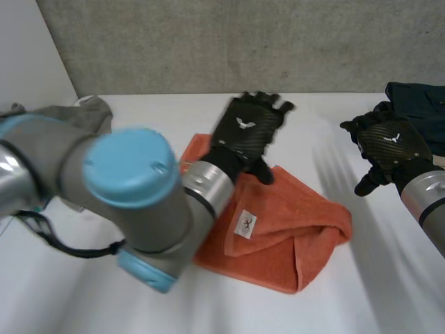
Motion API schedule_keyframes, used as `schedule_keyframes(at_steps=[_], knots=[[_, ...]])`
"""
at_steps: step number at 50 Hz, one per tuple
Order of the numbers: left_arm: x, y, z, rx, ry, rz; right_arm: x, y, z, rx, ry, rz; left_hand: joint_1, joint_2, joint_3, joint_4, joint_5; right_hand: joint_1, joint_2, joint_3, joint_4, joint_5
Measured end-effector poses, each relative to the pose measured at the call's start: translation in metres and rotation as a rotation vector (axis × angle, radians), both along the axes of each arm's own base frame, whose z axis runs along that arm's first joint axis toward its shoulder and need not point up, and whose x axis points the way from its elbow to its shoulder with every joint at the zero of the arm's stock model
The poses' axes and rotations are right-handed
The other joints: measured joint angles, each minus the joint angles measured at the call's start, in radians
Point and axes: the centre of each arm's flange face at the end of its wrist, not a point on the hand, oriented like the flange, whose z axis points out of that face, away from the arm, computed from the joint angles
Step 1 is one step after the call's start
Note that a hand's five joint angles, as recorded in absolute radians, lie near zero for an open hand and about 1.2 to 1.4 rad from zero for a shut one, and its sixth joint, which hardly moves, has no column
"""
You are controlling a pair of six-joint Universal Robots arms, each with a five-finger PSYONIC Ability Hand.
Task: Fold the laundry.
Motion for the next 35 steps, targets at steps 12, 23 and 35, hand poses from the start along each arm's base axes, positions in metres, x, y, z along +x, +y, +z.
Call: schedule_keyframes(at_steps=[12,23,35], knots=[[0.103,-0.008,0.019,0.044,-0.197,0.295,0.021,0.021,0.026,0.046,0.065,0.145,0.000,0.000,0.000,0.000,0.000,0.000,0.000,0.000,0.000,0.000],[0.140,0.025,-0.041,0.129,-0.461,0.360,0.079,0.071,0.012,0.082,0.238,0.476,0.000,0.000,0.000,0.000,0.000,0.000,0.000,0.000,0.000,0.000],[0.146,0.036,-0.074,0.156,-0.527,0.347,0.145,0.075,-0.063,-0.102,0.495,0.694,0.003,0.002,0.002,0.003,0.003,0.074,0.084,0.084,0.082,0.080]])
